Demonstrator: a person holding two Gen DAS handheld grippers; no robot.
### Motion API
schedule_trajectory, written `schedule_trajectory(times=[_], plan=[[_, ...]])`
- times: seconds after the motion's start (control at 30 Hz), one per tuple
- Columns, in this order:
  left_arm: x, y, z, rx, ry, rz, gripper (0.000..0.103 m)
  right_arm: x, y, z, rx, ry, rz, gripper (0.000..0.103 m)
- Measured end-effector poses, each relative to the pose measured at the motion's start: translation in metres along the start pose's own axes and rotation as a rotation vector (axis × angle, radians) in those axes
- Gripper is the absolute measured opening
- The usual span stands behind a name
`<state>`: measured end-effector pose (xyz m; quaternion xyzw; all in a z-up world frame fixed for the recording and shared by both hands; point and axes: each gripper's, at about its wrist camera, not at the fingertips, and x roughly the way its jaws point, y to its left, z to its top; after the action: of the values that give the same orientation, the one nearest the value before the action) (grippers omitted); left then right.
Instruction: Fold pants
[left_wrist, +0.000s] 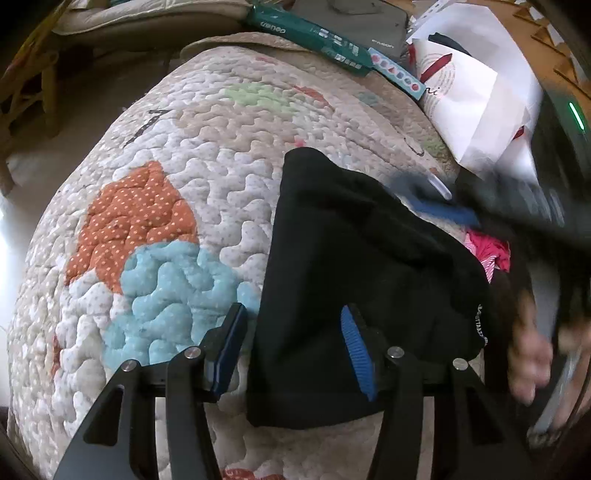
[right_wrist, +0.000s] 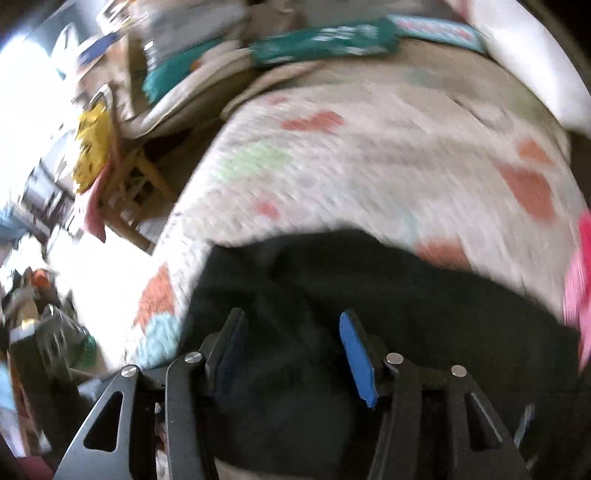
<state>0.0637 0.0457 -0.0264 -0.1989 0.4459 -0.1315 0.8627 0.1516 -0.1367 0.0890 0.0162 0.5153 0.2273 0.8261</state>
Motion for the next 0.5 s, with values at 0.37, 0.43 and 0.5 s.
schedule_trajectory(times=[0.37,0.43,0.5], plan=[[0.002,0.001,0.009,-0.065,0.054,0.02,0.015,0.103,0.07,0.049,-0.182,0.25,-0.044,0.011],[-0.002,0.008,0.011,-0.103,0.055,0.017,0.015,0.098,0.077,0.049,-0.182,0.237,-0.03,0.011],[-0.008,0.013,0.013,-0.118,0.04,0.026,0.014,0.097,0.083,0.052,-0.182,0.225,-0.035,0.011]])
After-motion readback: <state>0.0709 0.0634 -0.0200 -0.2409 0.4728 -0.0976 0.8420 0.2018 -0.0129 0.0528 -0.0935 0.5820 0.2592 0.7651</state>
